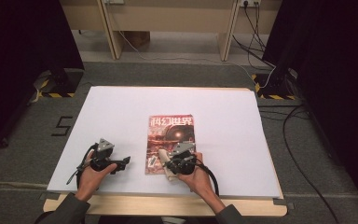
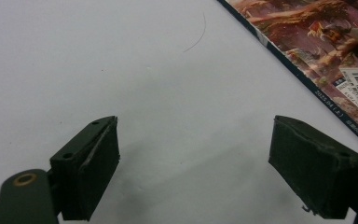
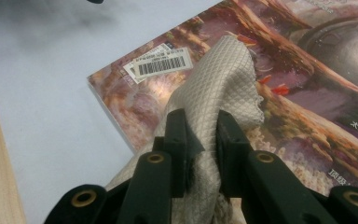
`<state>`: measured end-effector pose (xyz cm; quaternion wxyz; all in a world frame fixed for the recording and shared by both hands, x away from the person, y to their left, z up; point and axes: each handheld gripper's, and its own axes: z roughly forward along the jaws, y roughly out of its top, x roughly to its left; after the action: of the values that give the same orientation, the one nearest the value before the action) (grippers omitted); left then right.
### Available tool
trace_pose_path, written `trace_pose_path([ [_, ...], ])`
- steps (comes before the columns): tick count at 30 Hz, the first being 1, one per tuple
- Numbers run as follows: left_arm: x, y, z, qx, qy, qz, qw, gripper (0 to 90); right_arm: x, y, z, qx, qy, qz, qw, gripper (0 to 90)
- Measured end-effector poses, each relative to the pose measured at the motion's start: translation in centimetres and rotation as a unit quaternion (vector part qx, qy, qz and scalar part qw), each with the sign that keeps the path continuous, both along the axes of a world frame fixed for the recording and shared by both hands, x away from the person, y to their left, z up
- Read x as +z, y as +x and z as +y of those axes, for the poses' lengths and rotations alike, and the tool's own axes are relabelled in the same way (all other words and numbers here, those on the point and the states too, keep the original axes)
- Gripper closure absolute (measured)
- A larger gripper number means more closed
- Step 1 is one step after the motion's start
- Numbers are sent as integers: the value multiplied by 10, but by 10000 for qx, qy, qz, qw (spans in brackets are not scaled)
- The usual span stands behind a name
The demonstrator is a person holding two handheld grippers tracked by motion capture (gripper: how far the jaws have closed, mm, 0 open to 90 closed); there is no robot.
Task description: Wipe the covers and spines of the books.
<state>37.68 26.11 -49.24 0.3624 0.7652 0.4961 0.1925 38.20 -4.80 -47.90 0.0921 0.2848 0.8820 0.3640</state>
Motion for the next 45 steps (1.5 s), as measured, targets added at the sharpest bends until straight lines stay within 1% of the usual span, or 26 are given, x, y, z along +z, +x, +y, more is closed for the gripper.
trace_pose_path([
  [3, 0, 0, 0, -13, 2, 8, 10000, 154, 1, 2, -10, -108, -10, 24, 9999, 775],
  [7, 0, 0, -1, -18, -15, -3, 10000, 154, 0, 4, -28, -348, 8, 4, 9994, 775],
  [11, 0, -1, -2, -72, 1, 25, 10000, 154, 1, 4, -47, -570, 21, 1, 9984, 775],
  [12, 0, 0, -2, -70, -12, 18, 10000, 154, 1, 4, -51, -628, -8, -22, 9980, 775],
  [16, -1, 1, -4, -118, -10, 47, 9999, 154, 1, 4, -63, -810, -12, -33, 9967, 774],
  [19, -2, 1, -5, -193, -20, 59, 9998, 154, 2, 4, -60, -784, -80, -72, 9969, 775],
  [22, -1, 0, -7, -256, -73, 47, 9996, 152, 2, 2, -49, -626, -55, -65, 9980, 775],
  [23, -1, -1, -9, -288, -117, 25, 9995, 152, 1, 1, -44, -551, -48, -66, 9984, 775],
  [25, -1, -2, -14, -393, -247, 91, 9989, 152, 2, 0, -35, -413, -87, -82, 9991, 775],
  [26, -2, -3, -17, -456, -347, 116, 9983, 152, 2, 1, -32, -385, -101, -79, 9992, 775],
  [27, -2, -5, -20, -514, -384, 121, 9979, 151, 2, 3, -31, -365, -115, -93, 9992, 775],
  [30, -1, -10, -30, -662, -380, 62, 9971, 150, 1, 8, -34, -484, -49, -38, 9988, 775],
  [31, 0, -11, -32, -709, -372, 60, 9968, 150, 1, 9, -36, -551, -73, -67, 9984, 775],
  [33, 0, -13, -37, -772, -379, 36, 9963, 150, 2, 13, -44, -666, -169, -181, 9975, 775],
  [34, 0, -14, -40, -817, -392, 40, 9959, 150, 3, 15, -49, -769, -214, -194, 9966, 775],
  [35, 0, -15, -42, -846, -420, 48, 9955, 150, 3, 17, -54, -850, -226, -195, 9959, 775],
  [39, -2, -19, -51, -958, -361, 40, 9947, 150, 3, 24, -69, -1133, -171, -148, 9933, 775],
  [41, -4, -20, -55, -1017, -269, 30, 9944, 150, 2, 25, -71, -1135, -98, -115, 9934, 775],
  [43, -5, -21, -58, -1063, -153, -1, 9942, 150, 3, 24, -69, -1119, -169, -151, 9935, 775],
  [45, -5, -21, -60, -1111, -75, -31, 9938, 147, 3, 21, -63, -966, -161, -130, 9951, 775],
])
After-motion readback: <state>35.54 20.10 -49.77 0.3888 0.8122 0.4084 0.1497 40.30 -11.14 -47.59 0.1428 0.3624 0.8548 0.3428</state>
